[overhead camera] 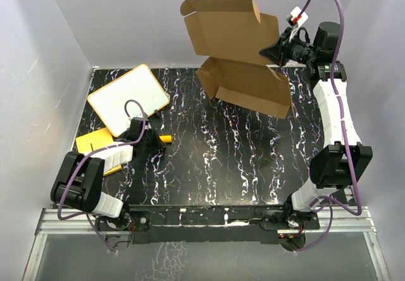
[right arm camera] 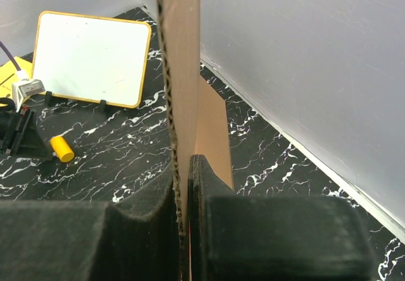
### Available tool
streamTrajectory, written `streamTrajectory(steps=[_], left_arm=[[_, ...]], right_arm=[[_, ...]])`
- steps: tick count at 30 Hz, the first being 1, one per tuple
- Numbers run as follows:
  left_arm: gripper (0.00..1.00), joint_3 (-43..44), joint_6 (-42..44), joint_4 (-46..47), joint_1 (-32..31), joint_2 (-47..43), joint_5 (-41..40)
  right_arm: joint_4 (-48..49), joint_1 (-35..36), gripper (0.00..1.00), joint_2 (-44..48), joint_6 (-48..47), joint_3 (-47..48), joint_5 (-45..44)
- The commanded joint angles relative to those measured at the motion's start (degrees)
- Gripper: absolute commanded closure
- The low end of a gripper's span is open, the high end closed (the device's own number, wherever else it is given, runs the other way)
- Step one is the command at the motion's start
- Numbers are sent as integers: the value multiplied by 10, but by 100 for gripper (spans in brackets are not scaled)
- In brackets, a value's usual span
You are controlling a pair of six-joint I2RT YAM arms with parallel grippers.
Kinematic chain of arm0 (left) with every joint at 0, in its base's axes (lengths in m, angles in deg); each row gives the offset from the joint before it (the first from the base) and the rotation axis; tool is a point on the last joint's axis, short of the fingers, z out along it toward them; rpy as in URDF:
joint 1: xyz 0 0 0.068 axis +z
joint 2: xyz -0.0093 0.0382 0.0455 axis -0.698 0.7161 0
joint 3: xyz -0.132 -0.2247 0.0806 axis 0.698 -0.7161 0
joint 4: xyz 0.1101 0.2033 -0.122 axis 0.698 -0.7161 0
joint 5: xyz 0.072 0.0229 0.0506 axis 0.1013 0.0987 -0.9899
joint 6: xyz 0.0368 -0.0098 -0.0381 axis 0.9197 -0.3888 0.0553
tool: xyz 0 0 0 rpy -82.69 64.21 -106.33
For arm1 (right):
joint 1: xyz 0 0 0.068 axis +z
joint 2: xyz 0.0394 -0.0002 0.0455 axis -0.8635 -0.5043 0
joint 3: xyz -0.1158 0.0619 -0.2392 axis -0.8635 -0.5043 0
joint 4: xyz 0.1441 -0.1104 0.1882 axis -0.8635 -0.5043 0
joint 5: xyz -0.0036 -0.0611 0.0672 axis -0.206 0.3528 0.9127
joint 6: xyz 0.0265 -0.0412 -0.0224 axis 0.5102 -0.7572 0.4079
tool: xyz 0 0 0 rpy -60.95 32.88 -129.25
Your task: Fold the paper box
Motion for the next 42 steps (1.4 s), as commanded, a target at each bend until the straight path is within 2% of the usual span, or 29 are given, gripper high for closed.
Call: streamTrajectory(steps=[1,6,10,19,32,37,40,42], left_arm=[[81,-7,7,-41,-3,-28,-16],[81,-19,6,-91,-3,-88,-16],[80,-36,1,-96,-2,-131,-14],[80,-15,6,-80,-2,-122,1],[75,43,64,-96,-2,-146,-4],[52,67,105,-35,4,-163,20],[34,72,137,61,22,-161,76],[23,85,127,136,51,-142,126]], right_arm=[[29,1,92,23,15,2,19],[25,1,92,24,12,1,23],[26,1,92,23,12,2,28],[25,1,92,25,10,-1,31],[24,1,92,24,9,-4,45],[23,1,92,21,14,7,66],[23,1,92,7,34,54,70],[24,1,92,-6,56,101,78]])
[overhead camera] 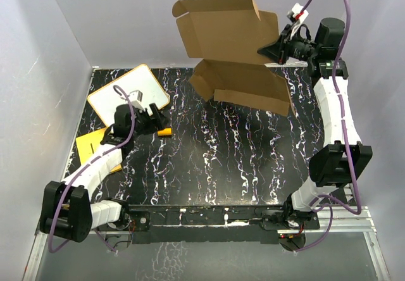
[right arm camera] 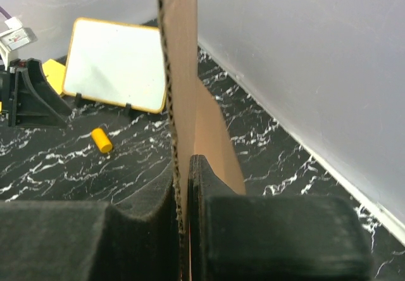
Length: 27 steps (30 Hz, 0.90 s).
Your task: Fold the paper box
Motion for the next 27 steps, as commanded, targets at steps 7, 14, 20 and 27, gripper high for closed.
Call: streamTrajectory(steps=[7,14,20,27], left_arm=[[17,89,-54,443,110,127,268],[19,88,24,225,109,98,273],[14,94,424,-93,40,-20,142],[17,175,594,-202,21,80,225]], right_arm=[[45,1,92,-3,83,124,61],[-5,-9,92,14,23,105,46],[-5,-23,92,5,21,84,61],[-3,-33,92,7,15,61,68]])
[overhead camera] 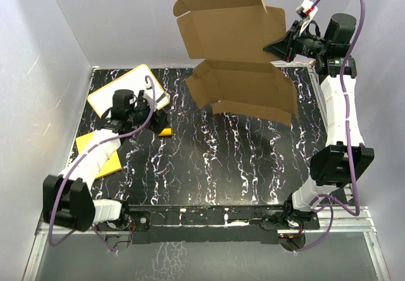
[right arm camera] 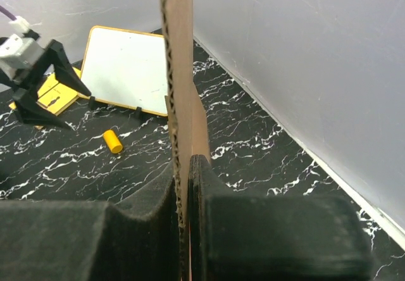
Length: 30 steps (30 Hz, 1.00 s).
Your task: Fold the paper box
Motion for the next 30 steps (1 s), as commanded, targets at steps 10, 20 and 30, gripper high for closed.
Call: streamTrajectory(steps=[10,20,30], left_arm=[[11,63,-376,514,112,135,335],[15,367,-783,823,121,377,328],[16,437,-927,944,84,437,360]], right_arm=[[38,-16,92,12,9,8,104],[180,-13,92,10,152,4,153],[223,-5,92,5,190,-4,155]])
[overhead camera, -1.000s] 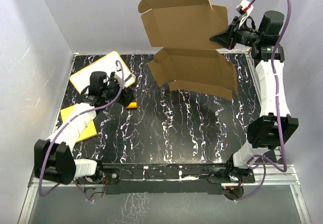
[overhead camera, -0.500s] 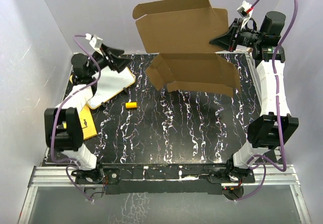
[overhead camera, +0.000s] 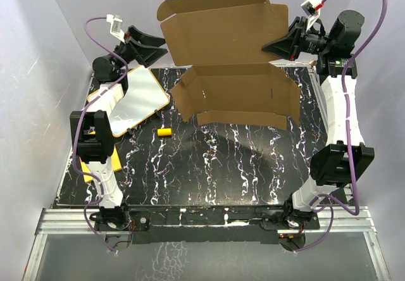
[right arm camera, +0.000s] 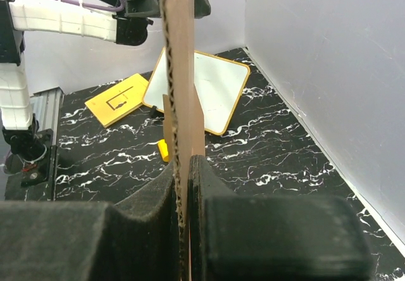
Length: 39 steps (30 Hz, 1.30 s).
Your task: Fold the paper box
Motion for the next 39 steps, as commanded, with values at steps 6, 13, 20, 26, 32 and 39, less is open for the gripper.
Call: streamTrajectory(steps=[6,13,20,26,32,39], left_arm=[[20,44,-49,65,-45,2,43],[65,84,0,18,-71,15,38],[100,64,-28,50,-70,-10,31],[100,-95,10,-13,-65,-126,-87],[100,-235,59,-84,-65,-236,-160],[100,-284,29,-49,-65,-254,-174]], right_arm=[[60,10,92,7,31,7,7],[64,23,92,13,29,-20,0],[40,23,90,8,-2,-36,-17],[-50,18,37,13,-107,-58,-59],[-82,5,14,30,-213,-151,-102],[-17,4,5,26,-297,-264,-139]])
